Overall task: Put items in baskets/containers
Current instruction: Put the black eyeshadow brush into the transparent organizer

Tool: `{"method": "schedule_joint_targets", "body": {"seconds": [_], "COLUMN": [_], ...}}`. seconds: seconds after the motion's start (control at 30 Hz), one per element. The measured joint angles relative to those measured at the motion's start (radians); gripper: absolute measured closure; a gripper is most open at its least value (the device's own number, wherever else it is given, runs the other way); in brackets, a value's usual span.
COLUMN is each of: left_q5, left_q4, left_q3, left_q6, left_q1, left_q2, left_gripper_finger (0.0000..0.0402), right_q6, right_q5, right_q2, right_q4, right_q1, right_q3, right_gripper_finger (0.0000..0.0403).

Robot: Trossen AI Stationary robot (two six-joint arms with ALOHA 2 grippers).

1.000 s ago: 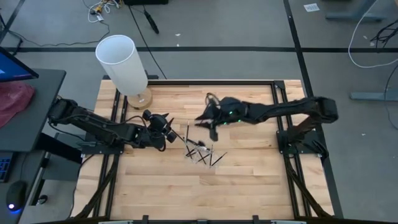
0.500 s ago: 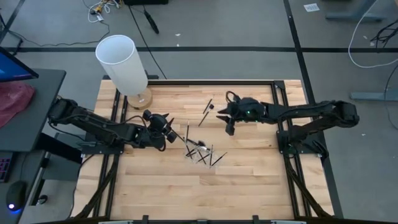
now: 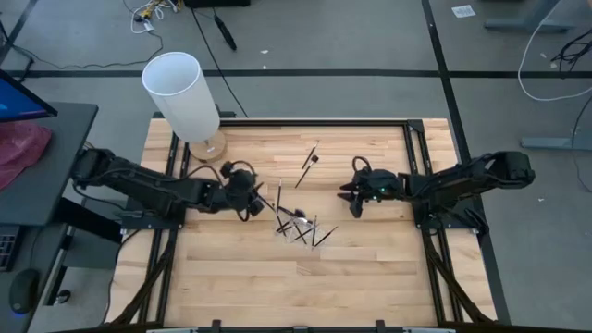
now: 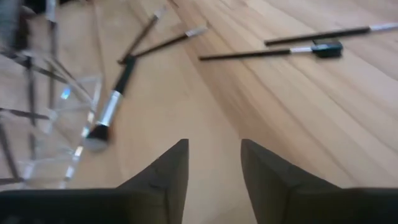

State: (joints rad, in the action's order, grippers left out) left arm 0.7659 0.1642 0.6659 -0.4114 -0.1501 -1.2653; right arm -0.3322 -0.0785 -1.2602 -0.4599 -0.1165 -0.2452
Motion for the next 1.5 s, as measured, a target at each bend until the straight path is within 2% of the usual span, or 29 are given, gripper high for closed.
{"method": "schedule_joint_targets", "body": {"seconds": [0.1,0.33,0.47,0.6,0.77,0.93,1.27,1.5], "left_q5": [-0.187,-0.312,-0.359,-0.360,-0.364,-0.380,-0.303,-0.210], "left_q4": [-0.023,-0.050,-0.051,-0.047,-0.037,-0.032,-0.031,-0.050], "left_q3": [-0.005,-0.069,-0.112,-0.141,-0.149,-0.149,-0.150,-0.134], "left_q6": [0.036,0.105,0.014,-0.176,-0.427,-0.607,-0.731,-0.854], "left_q1": [0.062,0.156,0.203,0.209,0.165,0.139,0.131,0.095], "left_q2": [-0.015,-0.072,-0.077,-0.073,-0.076,-0.077,-0.104,-0.236], "left_gripper_finger": [0.0253,0.0252,0.0250,0.0228,0.0192,0.0184,0.0171,0.0173], "right_q6": [0.010,0.029,0.027,0.027,0.043,0.078,0.083,0.083], "right_q5": [0.000,0.000,-0.001,-0.002,-0.015,-0.015,-0.014,-0.035], "right_q2": [0.000,0.000,0.000,0.000,0.000,0.000,0.000,0.000], "right_q4": [-0.081,-0.157,-0.155,-0.155,-0.155,-0.155,-0.154,-0.154], "right_q1": [0.019,0.034,0.033,0.033,0.033,0.034,0.033,0.033], "right_q3": [0.024,0.026,0.026,0.026,0.026,0.026,0.026,0.026], "right_gripper_finger": [0.0243,0.0236,0.0236,0.0236,0.0236,0.0236,0.0236,0.0236]}}
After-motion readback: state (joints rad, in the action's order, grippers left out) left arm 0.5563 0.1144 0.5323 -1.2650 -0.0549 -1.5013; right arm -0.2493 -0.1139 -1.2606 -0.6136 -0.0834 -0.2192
